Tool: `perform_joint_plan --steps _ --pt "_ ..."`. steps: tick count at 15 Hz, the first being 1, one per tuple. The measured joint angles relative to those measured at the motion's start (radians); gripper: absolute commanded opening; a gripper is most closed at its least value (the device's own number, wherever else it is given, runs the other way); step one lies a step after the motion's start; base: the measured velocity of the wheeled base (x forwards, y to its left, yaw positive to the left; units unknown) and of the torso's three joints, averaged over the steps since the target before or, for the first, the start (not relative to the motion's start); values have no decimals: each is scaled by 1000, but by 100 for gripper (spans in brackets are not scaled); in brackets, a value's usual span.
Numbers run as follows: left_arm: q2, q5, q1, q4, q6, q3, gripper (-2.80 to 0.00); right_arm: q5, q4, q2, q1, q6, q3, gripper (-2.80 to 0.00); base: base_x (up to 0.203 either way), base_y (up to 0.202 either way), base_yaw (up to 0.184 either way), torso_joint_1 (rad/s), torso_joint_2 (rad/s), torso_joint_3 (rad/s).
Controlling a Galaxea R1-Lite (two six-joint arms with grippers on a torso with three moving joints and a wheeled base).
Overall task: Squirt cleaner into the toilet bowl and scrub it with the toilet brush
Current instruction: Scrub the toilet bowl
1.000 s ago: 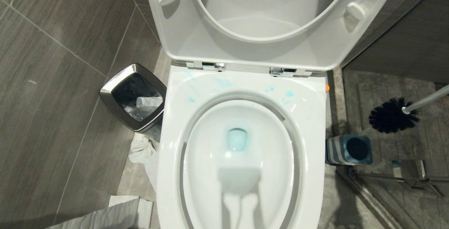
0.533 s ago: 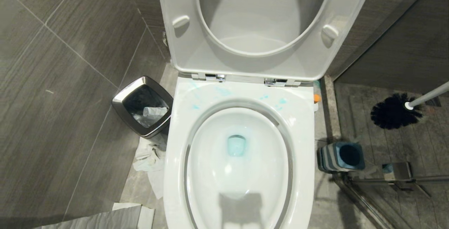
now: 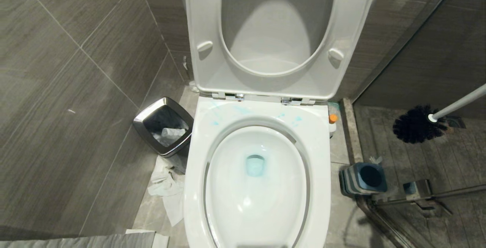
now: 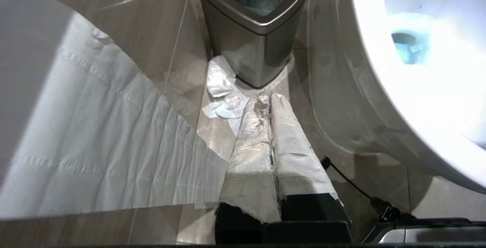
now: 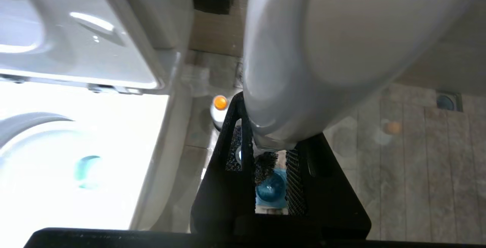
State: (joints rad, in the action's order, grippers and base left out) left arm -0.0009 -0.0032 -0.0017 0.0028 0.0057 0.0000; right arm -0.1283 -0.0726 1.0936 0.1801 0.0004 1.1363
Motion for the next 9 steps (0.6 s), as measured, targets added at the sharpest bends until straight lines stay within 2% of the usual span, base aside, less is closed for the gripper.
perform_joint_plan --steps 2,4,9 --pt "0 0 0 1 0 0 -280 62 0 19 -73 0 16 -280 0 0 0 4 3 200" --pt "0 0 0 1 0 0 -280 149 1 34 -184 0 29 -280 0 0 0 0 6 201" --pt "0 0 0 0 0 0 -280 438 3 63 -573 0 43 -280 0 0 0 4 4 195"
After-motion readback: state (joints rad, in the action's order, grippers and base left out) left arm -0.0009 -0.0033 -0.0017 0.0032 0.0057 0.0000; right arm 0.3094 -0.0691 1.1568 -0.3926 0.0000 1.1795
